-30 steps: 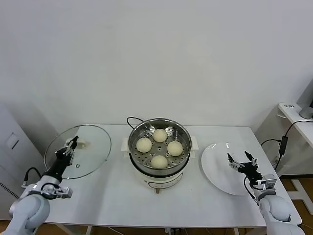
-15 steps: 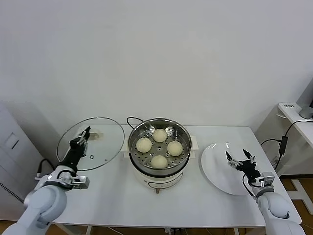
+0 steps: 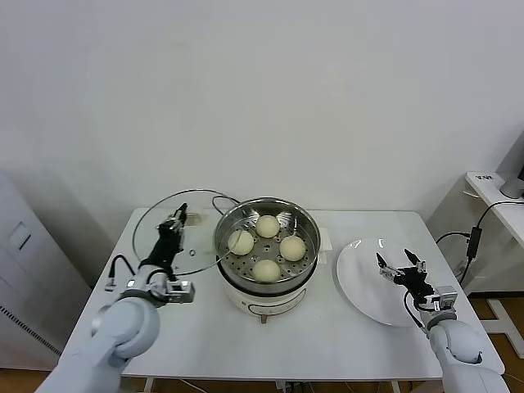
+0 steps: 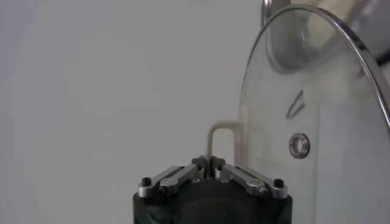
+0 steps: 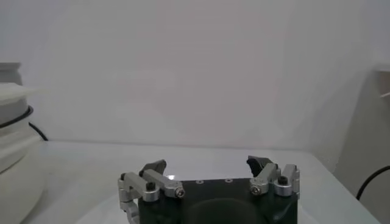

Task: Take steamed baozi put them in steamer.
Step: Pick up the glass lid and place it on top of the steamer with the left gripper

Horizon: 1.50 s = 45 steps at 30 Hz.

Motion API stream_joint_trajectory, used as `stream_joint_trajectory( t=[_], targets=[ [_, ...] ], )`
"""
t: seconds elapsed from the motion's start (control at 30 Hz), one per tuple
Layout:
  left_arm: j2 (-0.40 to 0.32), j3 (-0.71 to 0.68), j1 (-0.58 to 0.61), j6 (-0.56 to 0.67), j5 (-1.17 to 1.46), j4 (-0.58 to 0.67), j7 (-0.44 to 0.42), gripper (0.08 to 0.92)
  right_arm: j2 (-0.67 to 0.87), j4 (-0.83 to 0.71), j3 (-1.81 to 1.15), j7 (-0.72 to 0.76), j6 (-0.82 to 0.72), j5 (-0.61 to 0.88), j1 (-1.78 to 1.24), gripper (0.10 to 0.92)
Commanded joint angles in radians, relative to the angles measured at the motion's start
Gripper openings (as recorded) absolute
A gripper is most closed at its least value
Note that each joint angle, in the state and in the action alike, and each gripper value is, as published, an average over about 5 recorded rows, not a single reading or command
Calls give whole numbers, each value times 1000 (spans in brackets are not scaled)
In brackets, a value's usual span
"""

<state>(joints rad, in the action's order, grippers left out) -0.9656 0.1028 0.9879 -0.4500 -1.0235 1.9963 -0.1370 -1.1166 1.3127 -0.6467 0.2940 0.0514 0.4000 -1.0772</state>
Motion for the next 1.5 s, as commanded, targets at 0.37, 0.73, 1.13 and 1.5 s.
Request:
stream_joint_trajectory(
  t=[0.37,0.73,1.13,1.5],
  targets=[
    [-140,-272,-201,-139,-157,-104,-63,106,2,-20,-1,1,2,3,9,823],
    [-216,-322,-235,-168,-187,-165,-67,106,2,-26,-1,3,4,2,10,823],
    [-280,-355,-246,-198,-227,-207,-79,106,-2,-29,0,3,4,-1,9,823],
    [-314,-384,-255,-196,-245,-227,-79,106,-7,-40,-2,7,6,-1,7,823]
  ],
)
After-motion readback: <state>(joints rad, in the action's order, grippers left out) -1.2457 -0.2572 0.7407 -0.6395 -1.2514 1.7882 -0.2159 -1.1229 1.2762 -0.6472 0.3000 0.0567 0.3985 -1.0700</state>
